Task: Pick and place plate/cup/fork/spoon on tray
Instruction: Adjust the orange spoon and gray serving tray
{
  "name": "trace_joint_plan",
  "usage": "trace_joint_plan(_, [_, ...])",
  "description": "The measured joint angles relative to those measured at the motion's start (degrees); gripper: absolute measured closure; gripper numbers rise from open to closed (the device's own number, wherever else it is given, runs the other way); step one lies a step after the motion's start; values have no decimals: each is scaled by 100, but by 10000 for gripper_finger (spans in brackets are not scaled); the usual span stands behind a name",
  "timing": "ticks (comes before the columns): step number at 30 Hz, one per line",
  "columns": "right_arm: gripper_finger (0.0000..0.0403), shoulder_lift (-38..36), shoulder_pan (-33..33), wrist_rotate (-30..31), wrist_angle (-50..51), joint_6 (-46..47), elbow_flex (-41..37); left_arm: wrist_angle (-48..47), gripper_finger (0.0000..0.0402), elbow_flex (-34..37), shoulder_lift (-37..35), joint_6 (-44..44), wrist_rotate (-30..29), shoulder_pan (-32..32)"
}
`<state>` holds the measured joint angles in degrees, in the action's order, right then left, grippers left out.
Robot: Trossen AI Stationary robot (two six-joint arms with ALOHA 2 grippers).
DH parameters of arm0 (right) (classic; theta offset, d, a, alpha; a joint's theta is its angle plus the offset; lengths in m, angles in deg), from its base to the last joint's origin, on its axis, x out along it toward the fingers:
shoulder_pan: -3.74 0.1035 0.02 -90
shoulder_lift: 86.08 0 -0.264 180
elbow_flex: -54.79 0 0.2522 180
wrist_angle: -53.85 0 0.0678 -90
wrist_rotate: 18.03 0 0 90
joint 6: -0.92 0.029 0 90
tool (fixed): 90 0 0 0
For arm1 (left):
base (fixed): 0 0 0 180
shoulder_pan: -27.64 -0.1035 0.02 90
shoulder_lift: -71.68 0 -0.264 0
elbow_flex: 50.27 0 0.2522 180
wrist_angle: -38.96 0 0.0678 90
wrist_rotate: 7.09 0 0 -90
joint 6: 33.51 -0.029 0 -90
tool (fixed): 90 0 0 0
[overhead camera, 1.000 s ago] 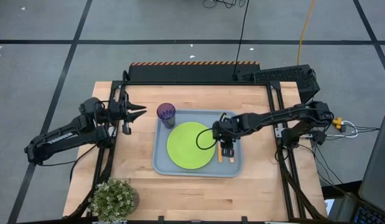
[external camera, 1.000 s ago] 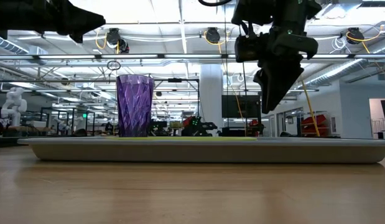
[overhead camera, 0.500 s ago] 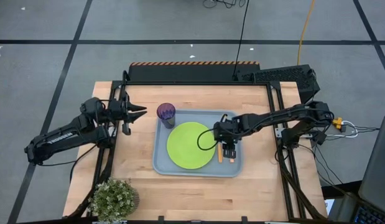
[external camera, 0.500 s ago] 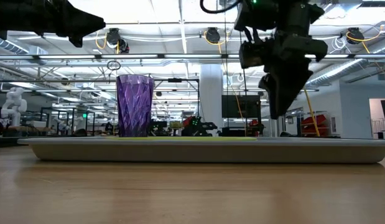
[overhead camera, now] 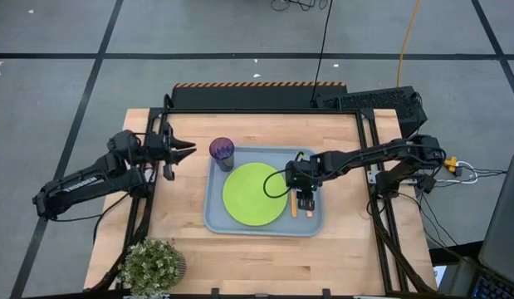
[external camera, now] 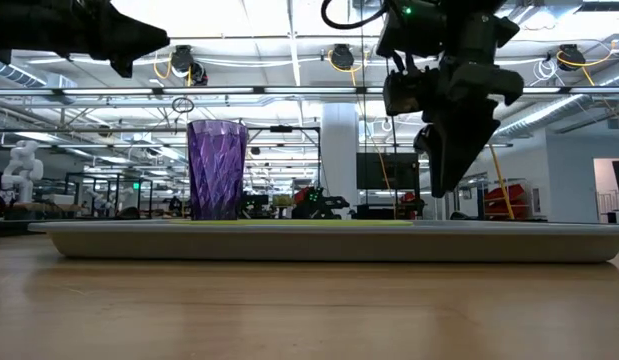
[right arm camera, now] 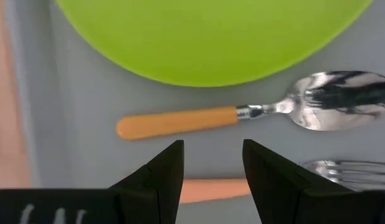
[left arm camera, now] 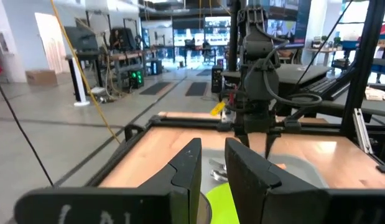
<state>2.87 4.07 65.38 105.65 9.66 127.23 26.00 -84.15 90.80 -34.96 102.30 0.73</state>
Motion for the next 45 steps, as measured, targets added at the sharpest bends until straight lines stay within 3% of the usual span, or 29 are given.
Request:
trace_joint_plan(17, [248, 0, -22, -112, 70, 15, 1, 213, 325, 0, -2, -41, -42, 0])
trace_joint_plan(25, [248, 0, -34, 240, 118, -190, 1, 240, 325, 0, -2, 47, -55, 0])
trace_joint_plan(37, [248, 0, -102, 244, -28, -218, 2, 242, 325, 0, -2, 15, -52, 0])
trace_joint_plan(41, [267, 0, -102, 376, 21, -191, 2, 244, 325, 0, -2, -150, -173, -2])
trace_joint_plan(45, [313, 0, -102, 370, 40, -16, 2, 244, 325, 0, -2, -254, -275, 0])
